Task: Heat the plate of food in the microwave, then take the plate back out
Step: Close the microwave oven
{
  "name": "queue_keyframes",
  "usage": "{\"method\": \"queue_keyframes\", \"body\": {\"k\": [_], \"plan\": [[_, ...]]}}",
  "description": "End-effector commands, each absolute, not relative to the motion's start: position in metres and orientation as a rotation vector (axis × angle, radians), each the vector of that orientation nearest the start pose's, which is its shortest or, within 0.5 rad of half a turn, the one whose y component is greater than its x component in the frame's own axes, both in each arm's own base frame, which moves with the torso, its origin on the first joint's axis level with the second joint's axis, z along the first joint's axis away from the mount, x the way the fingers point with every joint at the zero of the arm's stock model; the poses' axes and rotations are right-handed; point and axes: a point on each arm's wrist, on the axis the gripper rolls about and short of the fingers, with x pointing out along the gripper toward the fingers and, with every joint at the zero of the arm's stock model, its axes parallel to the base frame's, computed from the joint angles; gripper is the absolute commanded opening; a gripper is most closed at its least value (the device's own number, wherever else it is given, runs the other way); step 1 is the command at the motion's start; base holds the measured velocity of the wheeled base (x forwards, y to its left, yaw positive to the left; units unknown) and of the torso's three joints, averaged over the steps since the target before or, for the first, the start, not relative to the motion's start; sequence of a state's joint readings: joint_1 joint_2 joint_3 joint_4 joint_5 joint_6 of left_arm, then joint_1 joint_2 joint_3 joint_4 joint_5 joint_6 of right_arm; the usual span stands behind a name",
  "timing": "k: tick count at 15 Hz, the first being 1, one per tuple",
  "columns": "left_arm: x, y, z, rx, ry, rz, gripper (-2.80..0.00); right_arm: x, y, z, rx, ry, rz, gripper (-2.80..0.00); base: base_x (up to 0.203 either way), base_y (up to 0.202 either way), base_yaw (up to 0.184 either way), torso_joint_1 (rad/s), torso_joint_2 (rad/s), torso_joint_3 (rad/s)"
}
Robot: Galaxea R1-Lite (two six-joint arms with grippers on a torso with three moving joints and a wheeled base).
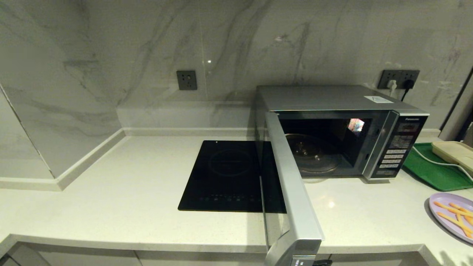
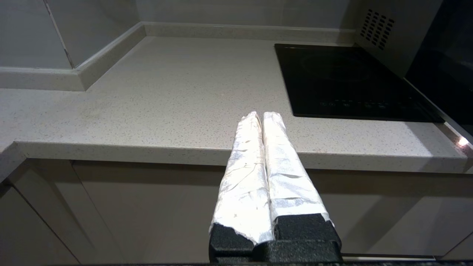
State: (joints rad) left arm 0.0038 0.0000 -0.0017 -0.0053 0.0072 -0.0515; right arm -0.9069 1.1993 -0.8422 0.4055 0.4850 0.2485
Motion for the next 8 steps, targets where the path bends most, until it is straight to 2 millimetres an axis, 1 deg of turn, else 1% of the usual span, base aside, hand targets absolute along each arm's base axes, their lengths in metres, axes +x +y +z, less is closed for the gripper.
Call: {"method": "queue_keyframes", "body": {"k": [1, 5, 8], "plan": [[-0.023, 0.000, 0.076, -0.052, -0.010, 0.012, -2.80, 0.070, -0.068, 0.252, 0.676, 0.528, -0.418, -2.80, 0.000, 0.000, 0.000, 0.000, 0.00, 0.000], [-0.023, 0.000, 0.077, -0.052, -0.009, 0.012, -2.80, 0.050, -0.034, 0.291, 0.653, 0.569, -0.303, -2.80, 0.000, 0.000, 0.000, 0.000, 0.00, 0.000], [-0.023, 0.000, 0.077, -0.052, -0.008, 0.011, -2.80, 0.031, -0.009, 0.318, 0.604, 0.611, -0.155, -2.80, 0.000, 0.000, 0.000, 0.000, 0.00, 0.000]]}}
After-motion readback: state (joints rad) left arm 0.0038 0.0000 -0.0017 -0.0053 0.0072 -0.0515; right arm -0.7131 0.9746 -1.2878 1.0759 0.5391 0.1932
